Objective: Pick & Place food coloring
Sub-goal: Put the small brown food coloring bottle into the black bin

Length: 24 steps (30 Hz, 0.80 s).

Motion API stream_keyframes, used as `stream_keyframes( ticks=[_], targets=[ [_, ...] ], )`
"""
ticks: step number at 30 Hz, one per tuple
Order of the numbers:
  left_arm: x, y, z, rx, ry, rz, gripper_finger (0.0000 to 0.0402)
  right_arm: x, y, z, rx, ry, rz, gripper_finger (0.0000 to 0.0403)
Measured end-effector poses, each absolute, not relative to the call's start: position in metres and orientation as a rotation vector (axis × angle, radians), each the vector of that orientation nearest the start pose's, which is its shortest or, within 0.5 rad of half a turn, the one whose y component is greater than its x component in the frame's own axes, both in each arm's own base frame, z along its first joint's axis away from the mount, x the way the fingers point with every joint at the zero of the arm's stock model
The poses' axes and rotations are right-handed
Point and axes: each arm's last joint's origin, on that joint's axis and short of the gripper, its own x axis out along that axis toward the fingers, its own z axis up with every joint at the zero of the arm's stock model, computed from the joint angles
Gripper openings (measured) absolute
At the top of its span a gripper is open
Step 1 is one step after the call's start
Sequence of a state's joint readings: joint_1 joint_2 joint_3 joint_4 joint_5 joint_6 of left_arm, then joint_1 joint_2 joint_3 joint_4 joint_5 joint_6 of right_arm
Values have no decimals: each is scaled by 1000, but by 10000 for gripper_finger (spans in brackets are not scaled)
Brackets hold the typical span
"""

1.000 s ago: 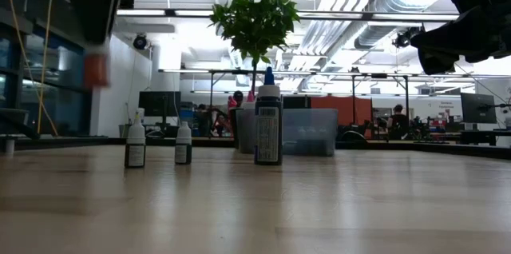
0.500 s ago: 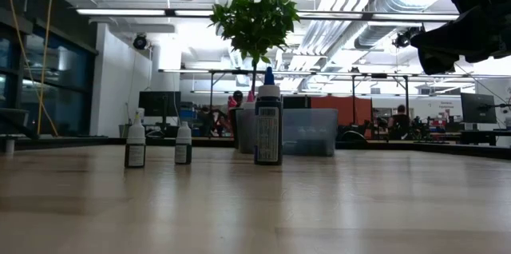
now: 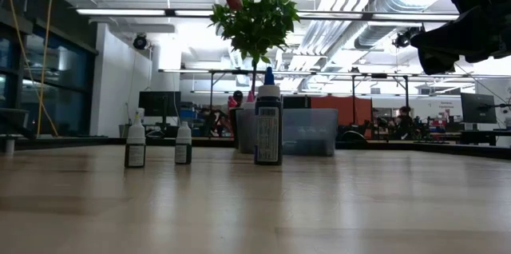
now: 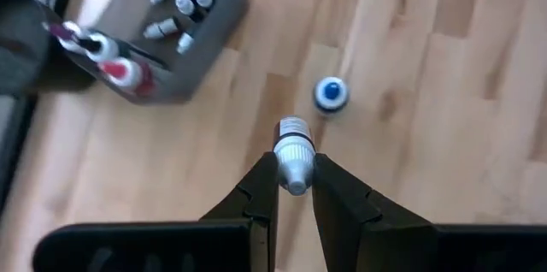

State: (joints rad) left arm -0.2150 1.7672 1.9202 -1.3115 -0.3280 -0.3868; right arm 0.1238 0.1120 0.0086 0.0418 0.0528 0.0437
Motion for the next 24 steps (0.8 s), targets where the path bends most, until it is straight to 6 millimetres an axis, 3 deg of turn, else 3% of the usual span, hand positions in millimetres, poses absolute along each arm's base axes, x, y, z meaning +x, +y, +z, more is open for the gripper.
stream_keyframes(
  ticks=[14, 24],
  targets=[
    [348, -11, 375, 293, 1084, 264, 48, 103, 11, 161, 38, 63, 70, 2],
    [383, 41, 354, 438, 1053, 257, 48, 103, 11, 161, 38, 63, 70, 3]
  ],
)
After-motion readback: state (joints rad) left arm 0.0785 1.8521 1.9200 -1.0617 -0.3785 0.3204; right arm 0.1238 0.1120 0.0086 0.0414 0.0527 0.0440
